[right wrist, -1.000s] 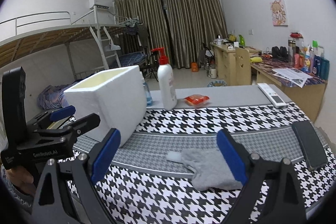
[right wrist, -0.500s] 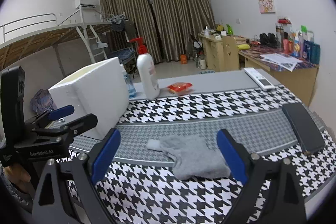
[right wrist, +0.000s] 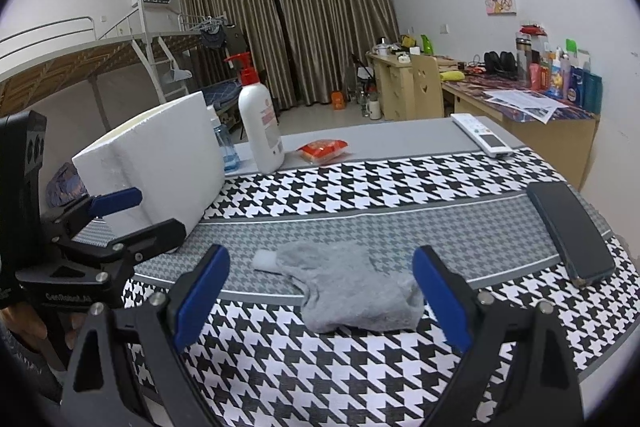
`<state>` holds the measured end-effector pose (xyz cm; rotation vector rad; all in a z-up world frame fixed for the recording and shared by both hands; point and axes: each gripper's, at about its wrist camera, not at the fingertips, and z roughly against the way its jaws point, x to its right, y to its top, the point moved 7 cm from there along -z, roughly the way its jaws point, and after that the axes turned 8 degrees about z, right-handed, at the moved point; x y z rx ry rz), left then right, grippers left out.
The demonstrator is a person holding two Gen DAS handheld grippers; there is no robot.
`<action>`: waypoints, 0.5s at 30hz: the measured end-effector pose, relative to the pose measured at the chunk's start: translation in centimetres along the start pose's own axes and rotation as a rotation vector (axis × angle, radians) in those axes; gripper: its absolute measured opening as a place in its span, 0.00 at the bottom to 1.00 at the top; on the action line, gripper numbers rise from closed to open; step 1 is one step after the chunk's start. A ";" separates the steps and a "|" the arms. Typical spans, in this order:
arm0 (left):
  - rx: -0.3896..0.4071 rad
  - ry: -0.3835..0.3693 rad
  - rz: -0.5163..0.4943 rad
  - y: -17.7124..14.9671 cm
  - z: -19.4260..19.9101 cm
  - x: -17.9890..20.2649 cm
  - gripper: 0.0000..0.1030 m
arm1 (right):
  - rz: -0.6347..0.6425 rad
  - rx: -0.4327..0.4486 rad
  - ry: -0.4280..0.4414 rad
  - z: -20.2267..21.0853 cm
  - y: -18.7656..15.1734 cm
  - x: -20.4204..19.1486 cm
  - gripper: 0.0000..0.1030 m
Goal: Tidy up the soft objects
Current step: 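Move the left tool to the white foam stick while the right tool approaches the grey cloth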
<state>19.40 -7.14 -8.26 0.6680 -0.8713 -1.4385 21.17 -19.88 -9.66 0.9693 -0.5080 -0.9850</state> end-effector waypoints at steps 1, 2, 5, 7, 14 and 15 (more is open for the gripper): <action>-0.002 -0.010 -0.002 0.0 -0.1 0.1 0.99 | -0.001 -0.001 -0.001 0.0 0.0 0.1 0.92; -0.005 -0.016 -0.006 0.0 -0.3 0.2 0.99 | -0.001 -0.004 -0.001 -0.1 -0.1 0.2 0.92; -0.029 -0.062 -0.034 -0.1 -0.9 0.7 0.99 | -0.001 -0.013 -0.006 -0.3 -0.2 0.5 0.92; -0.042 -0.079 -0.062 -0.2 -1.3 1.2 0.99 | 0.008 -0.014 -0.004 -0.3 -0.3 0.6 0.92; -0.094 -0.109 -0.147 -0.9 -3.5 2.2 0.99 | 0.025 -0.024 -0.015 -0.9 -0.5 1.4 0.92; -0.099 -0.117 -0.152 -1.0 -3.8 2.3 0.99 | 0.020 -0.025 -0.014 -0.9 -0.6 1.5 0.92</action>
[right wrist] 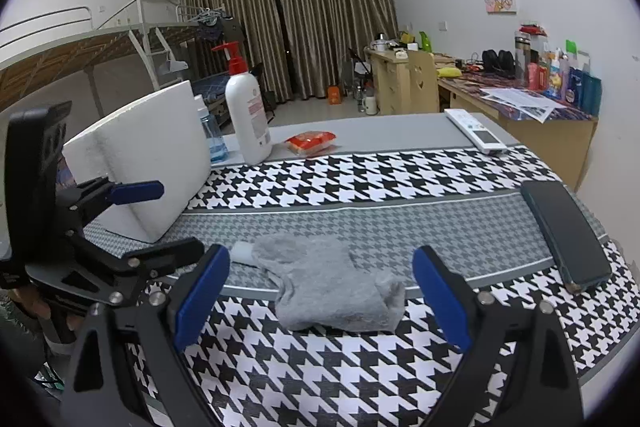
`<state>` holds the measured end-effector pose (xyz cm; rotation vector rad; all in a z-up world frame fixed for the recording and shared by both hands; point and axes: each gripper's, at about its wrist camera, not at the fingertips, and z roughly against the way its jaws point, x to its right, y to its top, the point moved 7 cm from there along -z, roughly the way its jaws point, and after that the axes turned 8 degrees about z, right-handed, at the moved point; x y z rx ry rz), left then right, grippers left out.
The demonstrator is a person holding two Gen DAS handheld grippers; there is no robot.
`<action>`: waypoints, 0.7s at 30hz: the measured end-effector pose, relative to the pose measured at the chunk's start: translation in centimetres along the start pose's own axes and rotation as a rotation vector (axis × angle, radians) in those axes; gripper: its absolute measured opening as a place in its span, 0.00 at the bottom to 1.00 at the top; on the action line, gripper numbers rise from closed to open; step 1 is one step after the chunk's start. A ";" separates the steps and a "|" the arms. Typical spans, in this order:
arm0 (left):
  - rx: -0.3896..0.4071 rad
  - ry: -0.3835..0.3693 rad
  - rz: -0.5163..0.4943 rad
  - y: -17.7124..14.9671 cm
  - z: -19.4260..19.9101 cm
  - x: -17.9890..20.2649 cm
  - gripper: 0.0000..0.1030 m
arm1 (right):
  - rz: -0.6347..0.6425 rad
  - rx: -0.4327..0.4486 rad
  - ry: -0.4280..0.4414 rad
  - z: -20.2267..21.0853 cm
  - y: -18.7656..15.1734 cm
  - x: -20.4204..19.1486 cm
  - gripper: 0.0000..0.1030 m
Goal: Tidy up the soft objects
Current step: 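Move the left tool to the white foam stick while the right tool approaches the grey cloth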
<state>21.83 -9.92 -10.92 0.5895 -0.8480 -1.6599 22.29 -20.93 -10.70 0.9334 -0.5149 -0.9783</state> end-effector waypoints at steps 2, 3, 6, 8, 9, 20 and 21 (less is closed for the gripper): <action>-0.014 -0.009 -0.011 -0.1 -0.7 0.1 0.99 | -0.003 -0.007 0.002 -0.1 -0.2 0.1 0.92; -0.022 -0.015 -0.017 -0.2 -1.1 0.1 0.99 | -0.003 -0.011 0.001 -0.1 -0.2 0.1 0.92; -0.057 -0.052 -0.047 -0.4 -2.2 0.4 0.98 | 0.002 -0.027 0.006 -0.3 -0.5 0.0 0.92; -0.069 -0.054 -0.059 -0.5 -2.8 0.5 0.97 | 0.002 -0.036 0.018 -0.4 -0.6 -0.1 0.92; -0.075 -0.060 -0.066 -0.5 -3.1 0.6 0.97 | 0.004 -0.040 0.022 -0.5 -0.6 -0.1 0.92; -0.164 -0.120 -0.116 -1.7 -5.5 1.4 0.80 | 0.023 -0.106 0.030 -1.9 -1.7 -0.2 0.92; -0.168 -0.127 -0.116 -1.6 -5.6 1.4 0.79 | 0.022 -0.114 0.026 -2.0 -1.8 -0.1 0.92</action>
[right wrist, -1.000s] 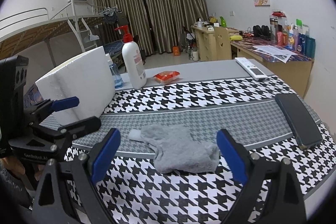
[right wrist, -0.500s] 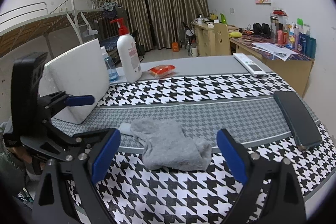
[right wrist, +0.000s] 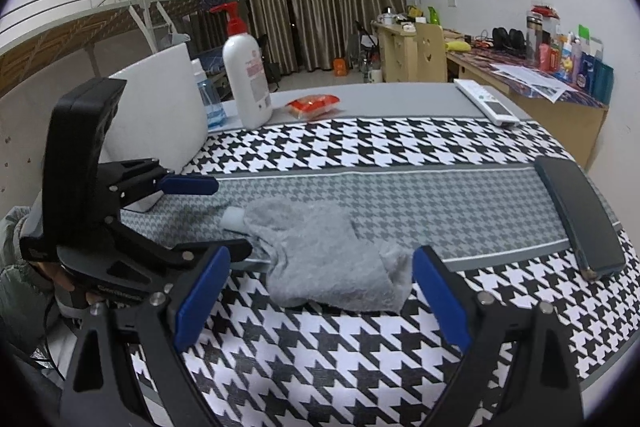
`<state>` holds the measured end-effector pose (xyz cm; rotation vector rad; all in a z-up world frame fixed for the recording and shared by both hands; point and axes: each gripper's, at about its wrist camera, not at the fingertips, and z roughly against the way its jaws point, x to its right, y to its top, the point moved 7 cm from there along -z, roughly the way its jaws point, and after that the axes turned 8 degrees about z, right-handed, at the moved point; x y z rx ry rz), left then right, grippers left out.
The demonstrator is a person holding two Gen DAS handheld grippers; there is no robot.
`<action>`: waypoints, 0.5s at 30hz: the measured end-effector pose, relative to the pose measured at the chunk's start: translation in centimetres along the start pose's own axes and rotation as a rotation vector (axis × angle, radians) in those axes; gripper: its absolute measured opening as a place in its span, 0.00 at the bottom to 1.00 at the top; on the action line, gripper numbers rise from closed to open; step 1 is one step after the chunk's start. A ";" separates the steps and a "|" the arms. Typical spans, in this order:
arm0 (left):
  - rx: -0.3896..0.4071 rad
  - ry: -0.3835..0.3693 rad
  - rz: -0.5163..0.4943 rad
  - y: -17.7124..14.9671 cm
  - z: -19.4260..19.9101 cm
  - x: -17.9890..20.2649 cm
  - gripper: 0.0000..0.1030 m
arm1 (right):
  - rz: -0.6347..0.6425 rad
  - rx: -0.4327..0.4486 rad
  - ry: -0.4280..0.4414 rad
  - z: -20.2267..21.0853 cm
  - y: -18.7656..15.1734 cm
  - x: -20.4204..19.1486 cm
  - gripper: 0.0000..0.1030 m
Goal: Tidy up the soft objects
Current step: 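Move the left tool to the white foam stick while the right tool approaches the grey cloth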
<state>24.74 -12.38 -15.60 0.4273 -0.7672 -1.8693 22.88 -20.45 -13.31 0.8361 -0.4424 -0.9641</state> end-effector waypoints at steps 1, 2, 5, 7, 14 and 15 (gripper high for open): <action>-0.003 -0.006 -0.002 0.0 -0.1 0.0 0.77 | -0.001 -0.012 -0.005 -0.2 -0.1 0.2 0.92; -0.009 -0.010 -0.003 0.0 -0.3 0.1 0.75 | -0.003 -0.028 -0.012 -0.5 -0.3 0.3 0.92; -0.045 -0.013 -0.003 -0.1 -1.1 0.2 0.65 | 0.007 -0.057 -0.023 -1.0 -0.6 0.5 0.92; -0.065 -0.023 -0.008 -0.2 -1.5 0.4 0.59 | 0.023 -0.077 -0.049 -1.4 -0.8 0.6 0.92; -0.058 -0.029 -0.005 -0.2 -1.3 0.5 0.45 | 0.034 -0.138 -0.057 -2.6 -1.4 0.2 0.65; -0.057 -0.027 0.004 -0.2 -1.3 0.4 0.42 | 0.033 -0.151 -0.058 -2.8 -1.5 0.1 0.60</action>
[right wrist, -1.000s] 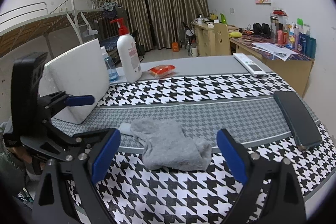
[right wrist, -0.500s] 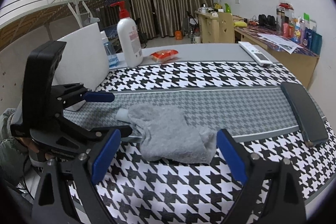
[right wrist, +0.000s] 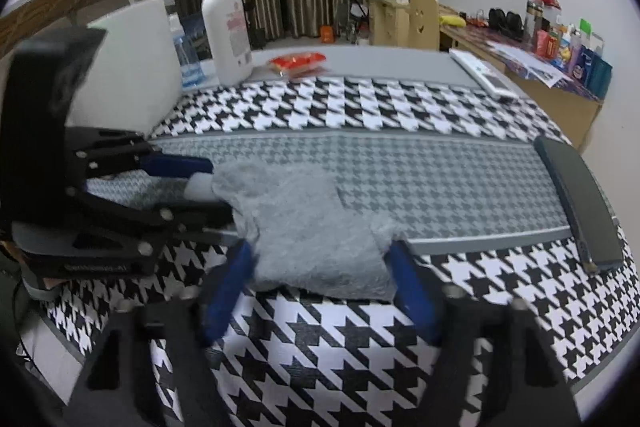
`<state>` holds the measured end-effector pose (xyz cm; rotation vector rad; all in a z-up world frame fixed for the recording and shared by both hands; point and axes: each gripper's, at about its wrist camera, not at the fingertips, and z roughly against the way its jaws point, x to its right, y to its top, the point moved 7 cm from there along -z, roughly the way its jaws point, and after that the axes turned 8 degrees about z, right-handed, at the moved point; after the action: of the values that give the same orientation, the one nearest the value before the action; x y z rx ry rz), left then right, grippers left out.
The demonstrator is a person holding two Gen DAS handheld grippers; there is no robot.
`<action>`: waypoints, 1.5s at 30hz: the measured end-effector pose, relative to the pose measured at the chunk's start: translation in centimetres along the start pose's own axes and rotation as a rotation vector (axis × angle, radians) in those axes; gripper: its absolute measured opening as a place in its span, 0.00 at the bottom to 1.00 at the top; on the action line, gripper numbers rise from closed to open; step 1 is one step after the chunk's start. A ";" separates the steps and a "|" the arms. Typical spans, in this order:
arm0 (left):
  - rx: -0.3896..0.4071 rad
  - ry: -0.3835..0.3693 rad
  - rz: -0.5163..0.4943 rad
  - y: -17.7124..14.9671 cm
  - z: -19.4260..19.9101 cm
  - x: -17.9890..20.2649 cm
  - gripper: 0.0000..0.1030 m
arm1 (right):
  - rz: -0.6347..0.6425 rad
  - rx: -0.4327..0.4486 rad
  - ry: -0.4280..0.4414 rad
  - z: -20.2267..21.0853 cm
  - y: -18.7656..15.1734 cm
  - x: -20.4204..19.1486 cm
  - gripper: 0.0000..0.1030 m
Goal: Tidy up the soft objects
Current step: 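Move the left tool to the white foam stick while the right tool approaches the grey cloth, then grasp the white foam stick with the left tool while the right tool grasps the grey cloth, then carry the foam stick over the box with the left tool while the right tool carries the cloth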
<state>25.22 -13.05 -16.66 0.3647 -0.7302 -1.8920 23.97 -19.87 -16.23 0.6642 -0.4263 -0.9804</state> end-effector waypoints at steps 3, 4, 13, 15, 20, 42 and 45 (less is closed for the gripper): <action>0.002 0.005 0.012 -0.3 0.3 -0.1 0.37 | 0.014 -0.008 -0.015 0.0 -0.2 -0.2 0.52; 0.003 0.005 0.010 -0.4 0.4 0.0 0.31 | 0.020 -0.008 -0.027 0.1 -0.3 -0.3 0.47; 0.042 0.022 0.009 -1.3 1.9 0.3 0.09 | -0.064 0.023 -0.022 0.4 -0.1 0.2 0.20; 0.044 0.022 0.010 -1.3 2.0 0.3 0.08 | -0.069 0.026 -0.027 0.5 0.0 0.1 0.20; 0.044 0.004 0.023 -1.4 2.1 0.2 0.08 | -0.110 0.064 -0.036 1.6 0.6 0.4 0.20; 0.175 0.086 0.089 0.0 6.8 -0.7 0.07 | -0.120 0.180 -0.071 6.6 2.9 -0.1 0.20; 0.196 0.111 0.092 0.0 7.5 -0.9 0.07 | -0.102 0.190 -0.069 6.7 3.3 -0.5 0.20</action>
<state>21.44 -9.84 -10.93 0.5465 -0.8459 -1.7046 21.67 -20.29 -9.13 0.8320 -0.5553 -1.0696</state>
